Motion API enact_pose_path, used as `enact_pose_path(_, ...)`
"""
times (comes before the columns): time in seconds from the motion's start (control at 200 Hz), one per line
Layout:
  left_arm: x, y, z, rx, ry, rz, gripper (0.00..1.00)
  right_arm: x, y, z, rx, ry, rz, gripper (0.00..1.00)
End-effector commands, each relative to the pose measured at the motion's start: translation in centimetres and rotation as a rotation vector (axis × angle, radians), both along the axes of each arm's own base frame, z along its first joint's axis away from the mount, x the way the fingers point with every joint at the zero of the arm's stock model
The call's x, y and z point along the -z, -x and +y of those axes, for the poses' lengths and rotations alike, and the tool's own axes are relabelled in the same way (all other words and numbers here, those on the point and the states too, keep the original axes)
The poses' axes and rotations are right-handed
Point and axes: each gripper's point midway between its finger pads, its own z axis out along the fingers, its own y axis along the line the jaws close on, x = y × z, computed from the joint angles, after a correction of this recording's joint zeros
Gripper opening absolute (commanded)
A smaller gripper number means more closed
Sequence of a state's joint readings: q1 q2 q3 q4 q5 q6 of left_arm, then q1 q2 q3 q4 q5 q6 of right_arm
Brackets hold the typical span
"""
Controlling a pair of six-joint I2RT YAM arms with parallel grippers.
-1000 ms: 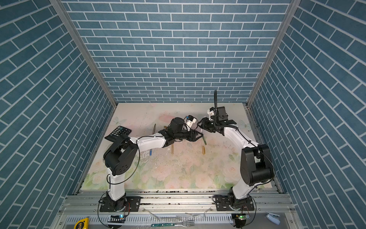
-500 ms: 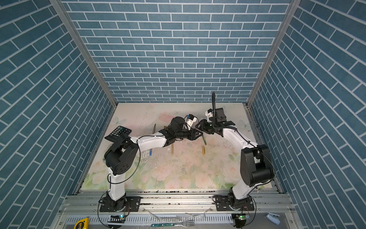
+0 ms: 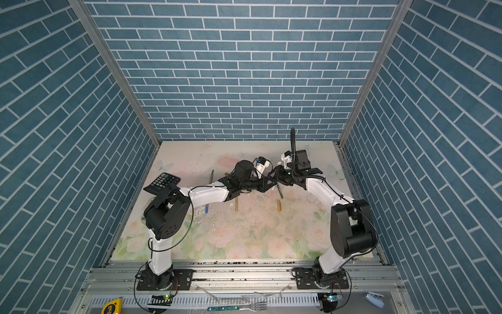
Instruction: Insert the pens into the pen caps
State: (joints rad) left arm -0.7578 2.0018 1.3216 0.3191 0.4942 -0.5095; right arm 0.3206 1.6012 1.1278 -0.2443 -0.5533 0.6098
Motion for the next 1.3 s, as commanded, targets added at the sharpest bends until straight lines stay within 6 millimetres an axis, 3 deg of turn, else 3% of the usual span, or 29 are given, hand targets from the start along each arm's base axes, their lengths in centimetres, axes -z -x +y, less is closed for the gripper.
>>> enact_pose_path(0.0,0.0,-0.6,-0.2,-0.019,-0.004,-0.019,0.08,-2.3,0.6,0.5,-0.009,-0.052,-0.032,0.44)
enact_pose_path(0.165,0.6,-1.8,1.8,-0.104,-0.028,0.020,0.00,-4.8,1.2,0.2,0.003,-0.071,-0.081,0.57)
enact_pose_path(0.365,-0.1,-2.5,4.2,-0.159,-0.044,0.021,0.00,-5.7,1.6,-1.4,0.055,-0.015,-0.114,0.61)
enact_pose_path(0.425,-0.2,-2.9,5.9,-0.190,-0.082,0.032,0.00,-6.0,1.7,-2.0,0.072,0.006,-0.128,0.61)
enact_pose_path(0.49,-0.4,-3.6,8.8,-0.236,-0.144,0.033,0.00,-6.3,2.0,-2.3,0.077,0.007,-0.141,0.61)
enact_pose_path(0.645,-0.3,-5.6,20.3,-0.400,-0.411,0.058,0.00,-6.3,2.9,-2.6,0.070,0.006,-0.157,0.61)
enact_pose_path(0.74,1.2,-5.5,27.5,-0.476,-0.622,0.119,0.00,-6.0,3.3,-2.5,0.056,-0.005,-0.157,0.61)
enact_pose_path(0.82,2.5,-5.2,31.3,-0.500,-0.729,0.179,0.00,-5.7,3.4,-2.3,0.047,-0.013,-0.156,0.61)
enact_pose_path(0.99,4.7,-5.2,35.6,-0.527,-0.888,0.225,0.00,-5.4,3.5,-2.1,0.033,-0.022,-0.148,0.61)
enact_pose_path(1.295,10.9,-5.6,38.5,-0.497,-1.014,0.367,0.00,-5.4,4.3,-2.5,0.028,-0.002,-0.156,0.61)
